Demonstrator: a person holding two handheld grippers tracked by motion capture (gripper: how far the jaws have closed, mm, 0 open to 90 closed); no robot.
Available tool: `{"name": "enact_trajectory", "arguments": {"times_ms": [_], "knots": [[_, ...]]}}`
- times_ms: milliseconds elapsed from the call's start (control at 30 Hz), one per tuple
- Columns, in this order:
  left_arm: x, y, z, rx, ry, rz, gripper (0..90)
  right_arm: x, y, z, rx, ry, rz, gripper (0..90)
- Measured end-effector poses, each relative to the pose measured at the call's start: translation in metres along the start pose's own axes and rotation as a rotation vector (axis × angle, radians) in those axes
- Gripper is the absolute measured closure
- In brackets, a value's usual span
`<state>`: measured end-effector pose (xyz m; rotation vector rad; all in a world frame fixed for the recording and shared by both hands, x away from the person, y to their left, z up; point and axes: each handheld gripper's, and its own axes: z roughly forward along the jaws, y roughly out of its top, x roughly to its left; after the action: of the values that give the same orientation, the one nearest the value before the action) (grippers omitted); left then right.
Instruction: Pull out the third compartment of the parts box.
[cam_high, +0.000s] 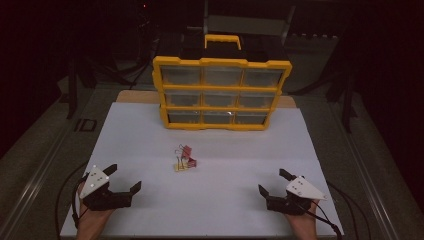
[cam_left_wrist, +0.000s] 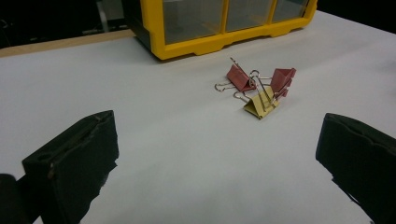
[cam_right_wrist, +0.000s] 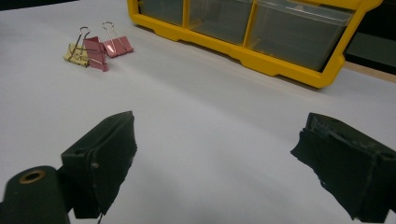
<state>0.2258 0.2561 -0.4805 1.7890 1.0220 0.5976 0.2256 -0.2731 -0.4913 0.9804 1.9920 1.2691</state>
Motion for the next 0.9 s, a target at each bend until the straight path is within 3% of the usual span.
{"name": "enact_trajectory", "arguments": {"times_ms": [633,900], "knots": [[-0.001,0.0,0.004,0.013,0.008,-0.001,0.2,0.006,0.007,0.003,-0.002,0.004,0.015,10.0],[-0.003,-0.001,0.006,0.02,0.004,0.003,0.2,0.012,0.019,0.005,-0.002,-0.004,-0.023,10.1]]}}
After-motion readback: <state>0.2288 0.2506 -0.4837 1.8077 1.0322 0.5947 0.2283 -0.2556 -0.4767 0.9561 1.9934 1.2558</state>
